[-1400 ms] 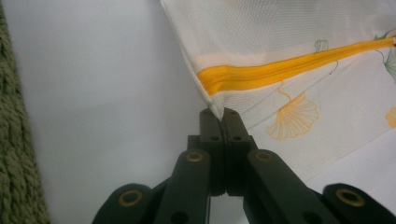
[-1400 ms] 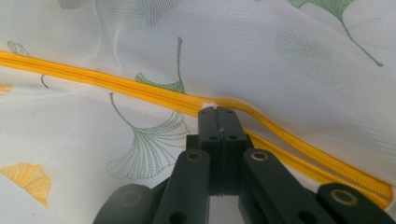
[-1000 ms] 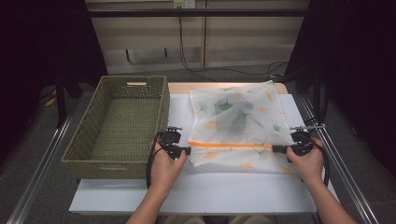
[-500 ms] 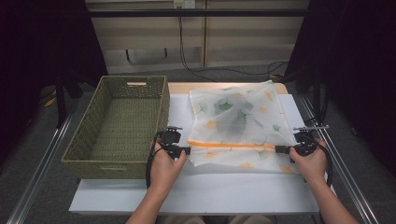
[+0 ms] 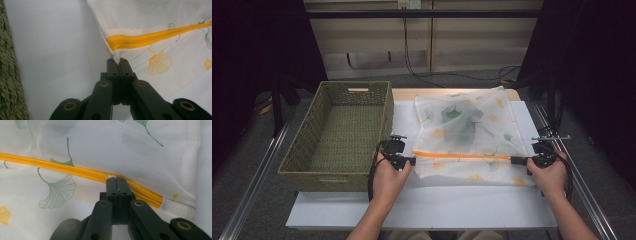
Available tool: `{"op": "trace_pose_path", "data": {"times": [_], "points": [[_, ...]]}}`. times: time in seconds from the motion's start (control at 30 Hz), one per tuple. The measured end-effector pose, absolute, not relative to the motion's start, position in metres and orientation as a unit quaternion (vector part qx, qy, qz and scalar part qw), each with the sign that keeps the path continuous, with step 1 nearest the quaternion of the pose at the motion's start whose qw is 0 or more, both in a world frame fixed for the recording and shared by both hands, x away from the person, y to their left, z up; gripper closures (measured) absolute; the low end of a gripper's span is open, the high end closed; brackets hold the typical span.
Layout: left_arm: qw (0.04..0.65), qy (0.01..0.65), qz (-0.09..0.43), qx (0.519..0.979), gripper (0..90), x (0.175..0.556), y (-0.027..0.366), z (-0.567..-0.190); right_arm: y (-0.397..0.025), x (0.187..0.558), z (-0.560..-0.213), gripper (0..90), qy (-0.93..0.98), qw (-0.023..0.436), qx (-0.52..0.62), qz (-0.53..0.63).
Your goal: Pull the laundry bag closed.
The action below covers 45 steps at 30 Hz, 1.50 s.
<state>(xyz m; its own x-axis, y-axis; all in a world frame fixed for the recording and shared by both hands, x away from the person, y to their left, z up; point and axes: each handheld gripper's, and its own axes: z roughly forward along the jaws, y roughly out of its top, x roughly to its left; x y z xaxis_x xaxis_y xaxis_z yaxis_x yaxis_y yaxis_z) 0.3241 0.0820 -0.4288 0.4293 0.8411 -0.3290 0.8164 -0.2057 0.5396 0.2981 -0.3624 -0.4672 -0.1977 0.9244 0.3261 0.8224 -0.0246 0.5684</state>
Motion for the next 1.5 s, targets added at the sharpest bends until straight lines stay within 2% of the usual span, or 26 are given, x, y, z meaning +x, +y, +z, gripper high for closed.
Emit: {"op": "trace_pose_path", "data": {"times": [1.5], "points": [[0.332,0.537,0.017,0.775,90.0,0.324,0.082,-0.428,-0.398,0.285,-0.465,90.0,0.681,0.102,0.651,0.321]]}}
